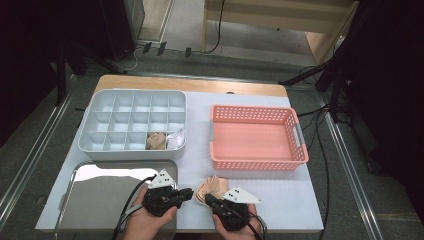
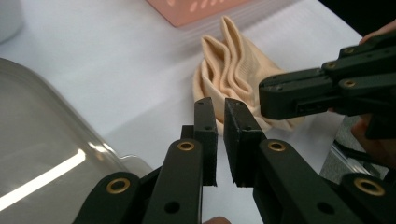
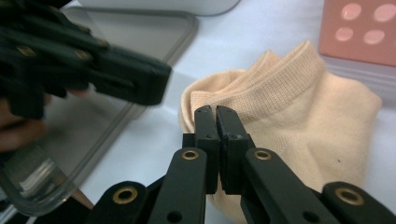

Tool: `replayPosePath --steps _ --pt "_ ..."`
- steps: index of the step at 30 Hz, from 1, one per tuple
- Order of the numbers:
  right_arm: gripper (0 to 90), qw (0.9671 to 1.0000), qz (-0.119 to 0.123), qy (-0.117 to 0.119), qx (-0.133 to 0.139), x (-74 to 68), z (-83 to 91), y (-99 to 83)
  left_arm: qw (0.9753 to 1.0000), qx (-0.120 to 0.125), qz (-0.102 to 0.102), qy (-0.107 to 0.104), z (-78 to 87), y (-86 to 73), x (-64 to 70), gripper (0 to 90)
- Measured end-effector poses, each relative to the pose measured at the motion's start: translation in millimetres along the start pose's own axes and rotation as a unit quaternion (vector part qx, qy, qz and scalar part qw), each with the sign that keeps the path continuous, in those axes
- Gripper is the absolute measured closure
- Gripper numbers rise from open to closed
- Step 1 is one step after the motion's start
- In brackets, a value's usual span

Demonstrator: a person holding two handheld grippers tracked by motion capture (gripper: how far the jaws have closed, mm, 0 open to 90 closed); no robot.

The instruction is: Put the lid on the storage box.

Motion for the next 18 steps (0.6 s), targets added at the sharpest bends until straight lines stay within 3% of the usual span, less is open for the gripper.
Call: replayPosePath --steps 3,7,12,14,18 --pt "89.2 0.9998 -0.001 0.010 0.016 -2.5 4.3 4.1 0.9998 -0.018 -0.001 0.005 -7.7 -3.3 1.8 84.7" --pt "89.2 0.9986 0.028 0.032 0.032 -10.8 7.0 6.9 0.9995 -0.031 -0.005 0.010 -13.8 -5.6 4.1 85.5" --pt "88.5 0.9982 0.057 0.021 -0.002 -11.3 -6.3 -2.8 0.9990 -0.043 -0.005 0.012 -14.6 -8.4 1.2 85.1" --pt "86.5 0.9981 0.058 0.012 -0.016 -8.2 -11.7 -7.0 0.9992 -0.037 0.000 0.013 -11.2 -7.2 -1.3 83.0" --pt "73.4 0.9982 0.053 0.024 -0.015 -9.5 -7.3 -6.7 0.9997 -0.011 0.013 0.015 -1.6 1.2 -6.5 81.5"
Point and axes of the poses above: each handheld gripper's, and its own axes: z roughly backward along the jaws, y roughly out of its top, x roughly to its right, the point moved 8 cm from there along -z, roughly forward along the jaws, and after that the axes turned 5 degrees about -z, right-handed, at the moved point
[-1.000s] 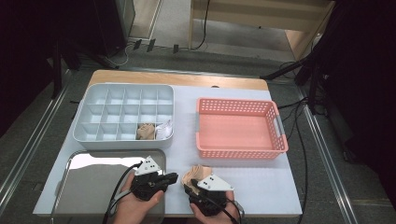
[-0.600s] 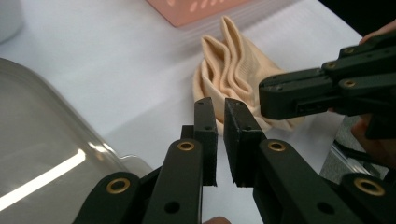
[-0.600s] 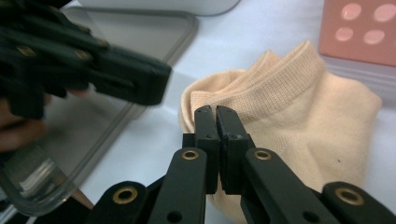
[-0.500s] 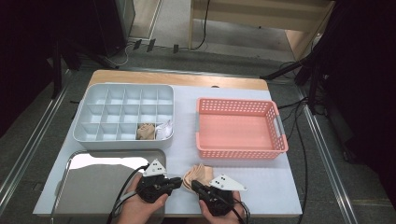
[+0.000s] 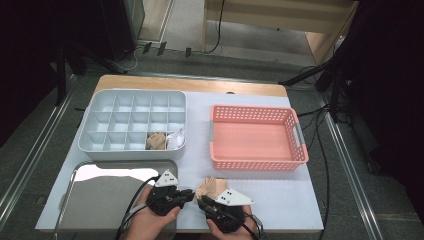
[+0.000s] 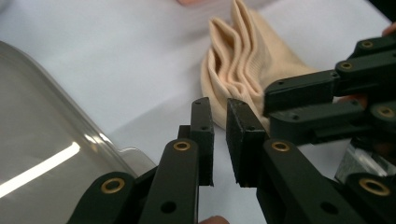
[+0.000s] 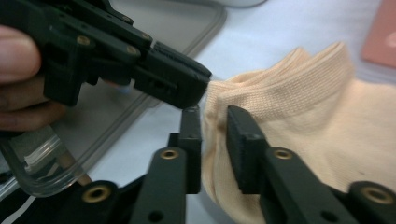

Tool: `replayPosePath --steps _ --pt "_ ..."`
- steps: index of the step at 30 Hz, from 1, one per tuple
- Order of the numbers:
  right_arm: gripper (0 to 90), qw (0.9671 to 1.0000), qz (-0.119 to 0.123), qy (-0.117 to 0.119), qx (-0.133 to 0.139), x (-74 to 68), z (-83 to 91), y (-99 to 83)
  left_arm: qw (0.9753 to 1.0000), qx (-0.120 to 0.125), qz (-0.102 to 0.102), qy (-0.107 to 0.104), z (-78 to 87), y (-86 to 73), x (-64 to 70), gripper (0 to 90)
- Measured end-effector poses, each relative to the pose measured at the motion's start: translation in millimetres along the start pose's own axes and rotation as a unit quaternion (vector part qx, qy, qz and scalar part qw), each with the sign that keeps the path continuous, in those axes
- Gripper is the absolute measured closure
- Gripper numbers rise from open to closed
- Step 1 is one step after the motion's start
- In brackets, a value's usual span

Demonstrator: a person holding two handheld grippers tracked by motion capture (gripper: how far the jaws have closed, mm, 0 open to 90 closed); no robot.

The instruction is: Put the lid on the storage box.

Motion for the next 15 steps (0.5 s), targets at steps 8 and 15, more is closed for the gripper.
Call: replayPosePath --steps 8,15 --pt "73.5 0.9975 -0.043 -0.034 0.044 26.5 43.5 9.9 0.9995 0.027 -0.015 0.001 5.5 14.4 11.7 81.6" --pt "74.8 0.9893 -0.101 -0.101 0.033 57.3 52.7 -1.3 0.9993 0.018 -0.033 -0.001 -5.5 18.1 27.6 80.4"
Point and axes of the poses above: each handheld gripper's, and its own axes: z roughly backward along the jaws, y roughly out of its top, x roughly to its right, the point moved 8 cm from there along -z, roughly forward along the jaws, and after that the axes turned 5 degrees about -z, right-handed, at the moved point
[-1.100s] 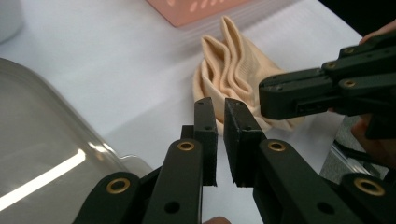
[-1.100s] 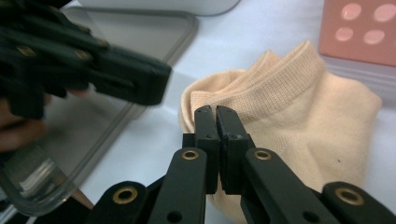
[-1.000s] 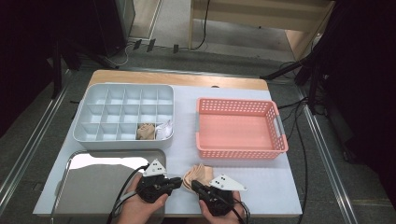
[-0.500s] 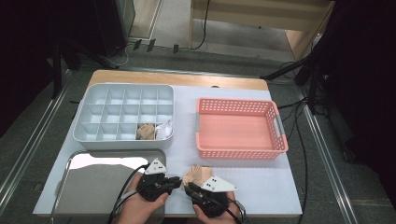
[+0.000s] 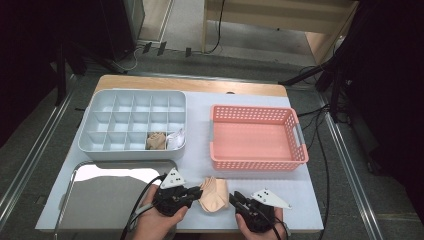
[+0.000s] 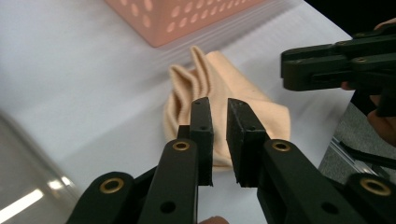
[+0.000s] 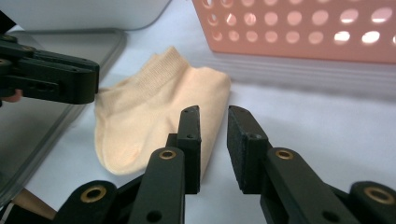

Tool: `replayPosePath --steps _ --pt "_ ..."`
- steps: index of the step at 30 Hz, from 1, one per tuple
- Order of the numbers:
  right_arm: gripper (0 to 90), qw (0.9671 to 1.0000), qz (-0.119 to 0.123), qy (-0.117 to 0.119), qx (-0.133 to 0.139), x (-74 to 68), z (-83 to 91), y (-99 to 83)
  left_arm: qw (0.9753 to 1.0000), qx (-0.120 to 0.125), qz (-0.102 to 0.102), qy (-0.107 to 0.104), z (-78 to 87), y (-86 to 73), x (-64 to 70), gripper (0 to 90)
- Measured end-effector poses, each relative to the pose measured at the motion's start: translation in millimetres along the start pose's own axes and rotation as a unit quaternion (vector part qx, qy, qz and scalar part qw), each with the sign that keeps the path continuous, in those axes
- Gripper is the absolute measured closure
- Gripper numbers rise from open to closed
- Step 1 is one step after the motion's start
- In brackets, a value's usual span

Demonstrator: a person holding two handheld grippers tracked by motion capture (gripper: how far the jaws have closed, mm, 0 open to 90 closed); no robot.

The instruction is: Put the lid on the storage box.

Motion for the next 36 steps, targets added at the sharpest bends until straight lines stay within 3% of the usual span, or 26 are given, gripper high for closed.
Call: replayPosePath --steps 4,6,12,15,19,23,28,32,36 --pt "72.8 0.9998 0.006 -0.001 -0.018 -4.4 -7.3 -5.8 0.9994 -0.019 -0.014 0.024 -7.6 -4.1 -1.6 80.3" --pt "71.6 0.9993 0.006 -0.009 -0.035 -5.1 -12.4 -11.0 0.9993 -0.024 -0.018 0.021 -9.4 -6.0 -0.7 79.9" --pt "70.0 0.9990 -0.011 -0.019 -0.040 -5.5 -18.7 -16.9 0.9974 -0.039 -0.048 0.038 -14.3 -11.1 2.5 78.2" --pt "70.9 0.9990 -0.010 -0.020 -0.038 -7.0 -19.9 -17.3 0.9959 -0.046 -0.060 0.050 -17.3 -14.7 2.8 83.5" --pt "79.4 0.9991 -0.006 -0.017 -0.038 -9.0 -21.4 -17.6 0.9960 -0.043 -0.062 0.049 -15.0 -14.2 2.0 90.0" --pt "84.6 0.9993 -0.006 -0.013 -0.035 -7.7 -20.8 -15.9 0.9968 -0.028 -0.061 0.045 -7.1 -10.9 2.8 90.0" --pt "84.8 0.9993 0.004 -0.019 -0.033 -8.0 -21.3 -15.3 0.9975 -0.028 -0.051 0.040 1.3 -11.4 -2.2 90.0" --pt "83.6 0.9991 0.019 -0.023 -0.032 -8.5 -22.4 -14.6 0.9978 -0.039 -0.039 0.037 -1.5 -19.4 -9.6 90.0" --pt "73.4 0.9993 0.004 -0.025 -0.027 -5.6 -19.8 -12.9 0.9981 -0.040 -0.031 0.035 -3.1 -21.0 -11.7 90.0"
Point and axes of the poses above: each handheld gripper's, and its own axes: z roughly backward along the jaws, y roughly out of its top, x roughly to its right, the point moved 8 cm from there along -z, roughly forward along the jaws, and after that the axes turned 5 degrees about -z, right-handed, at the moved point
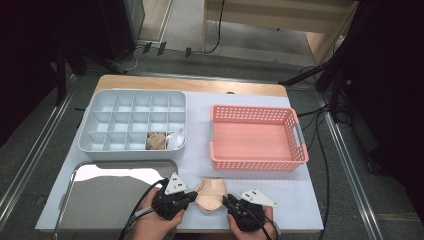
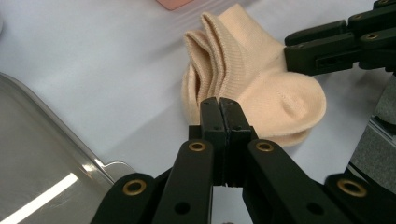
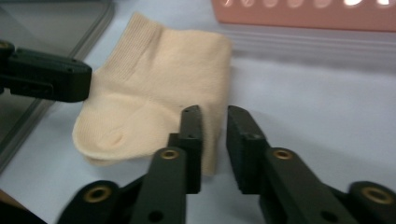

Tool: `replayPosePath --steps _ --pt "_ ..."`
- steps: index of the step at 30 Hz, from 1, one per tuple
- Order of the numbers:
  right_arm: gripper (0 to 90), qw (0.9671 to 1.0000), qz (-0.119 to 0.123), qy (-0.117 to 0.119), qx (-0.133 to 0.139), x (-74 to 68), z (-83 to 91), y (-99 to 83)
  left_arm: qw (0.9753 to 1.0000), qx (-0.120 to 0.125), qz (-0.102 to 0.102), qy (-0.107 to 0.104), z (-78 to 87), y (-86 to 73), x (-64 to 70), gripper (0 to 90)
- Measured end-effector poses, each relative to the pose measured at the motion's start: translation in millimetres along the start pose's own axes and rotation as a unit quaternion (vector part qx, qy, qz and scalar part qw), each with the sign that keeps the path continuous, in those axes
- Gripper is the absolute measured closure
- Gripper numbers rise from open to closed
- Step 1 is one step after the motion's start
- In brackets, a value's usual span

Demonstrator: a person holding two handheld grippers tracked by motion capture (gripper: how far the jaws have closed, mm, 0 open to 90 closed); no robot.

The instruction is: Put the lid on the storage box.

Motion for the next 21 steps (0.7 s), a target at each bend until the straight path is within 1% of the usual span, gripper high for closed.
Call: replayPosePath --steps 2,3,4,5,8,10,11,13,14,15,16,18,19,20,21 --pt "70.7 0.9998 -0.016 0.005 0.014 2.3 5.3 2.6 1.0000 0.000 0.003 0.002 0.1 -0.3 -0.6 90.0" --pt "69.4 0.9996 -0.018 0.004 0.020 3.5 6.7 3.3 1.0000 0.001 0.003 0.002 0.0 -0.7 -1.4 90.0" --pt "68.4 0.9994 -0.027 0.005 0.022 4.4 8.3 3.5 1.0000 0.003 0.006 0.003 0.0 -1.3 -2.3 90.0" --pt "67.2 0.9991 -0.034 0.011 0.021 5.0 8.1 2.3 1.0000 0.003 0.006 0.001 0.1 -1.7 -2.3 90.0" --pt "65.6 0.9982 -0.054 0.026 0.006 3.9 2.9 -3.0 0.9999 0.007 0.004 0.006 0.2 -3.0 -2.0 90.0" --pt "65.0 0.9974 -0.061 0.039 0.002 0.0 0.6 -4.8 0.9999 0.007 0.003 0.010 0.4 -3.2 -1.3 90.0" --pt "65.2 0.9972 -0.060 0.044 0.001 -3.2 -0.5 -5.5 0.9999 0.007 0.004 0.010 0.4 -3.1 -1.3 90.0" --pt "69.0 0.9976 -0.056 0.042 0.001 -7.4 -2.3 -6.8 0.9999 0.007 0.003 0.010 0.3 -3.1 -1.0 90.0" --pt "73.4 0.9982 -0.046 0.039 0.001 -8.8 -3.7 -7.3 0.9999 0.007 0.003 0.010 0.4 -3.0 -1.0 90.0" --pt "78.6 0.9982 -0.046 0.038 -0.001 -9.8 -4.4 -7.7 0.9999 0.007 0.003 0.009 0.7 -3.0 -1.0 90.0" --pt "82.4 0.9981 -0.044 0.043 -0.007 -9.9 -4.5 -7.9 0.9999 0.007 0.002 0.009 1.0 -3.0 -1.5 90.0" --pt "84.9 0.9973 -0.046 0.055 -0.016 -7.5 -4.0 -5.8 0.9999 0.009 -0.004 0.012 2.9 -2.9 -2.4 90.0" --pt "85.3 0.9972 -0.045 0.056 -0.021 -6.2 -3.1 -4.9 0.9998 0.008 -0.007 0.014 3.3 -3.2 -2.8 90.0" --pt "85.6 0.9980 -0.035 0.050 -0.019 -4.3 -2.9 -3.5 0.9999 0.006 -0.007 0.013 3.2 -3.5 -3.1 90.0" --pt "85.6 0.9987 -0.024 0.040 -0.018 -2.8 -2.5 -2.4 0.9999 0.005 -0.005 0.008 2.8 -3.4 -2.7 90.0"
Point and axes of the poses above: each handheld gripper's, and its own axes: z roughly backward along the jaws, y roughly out of its top, x roughly to its right, the point moved 8 cm from there along -z, roughly forward along the jaws, and after that the axes turned 5 degrees about -z, right-handed, at the moved point
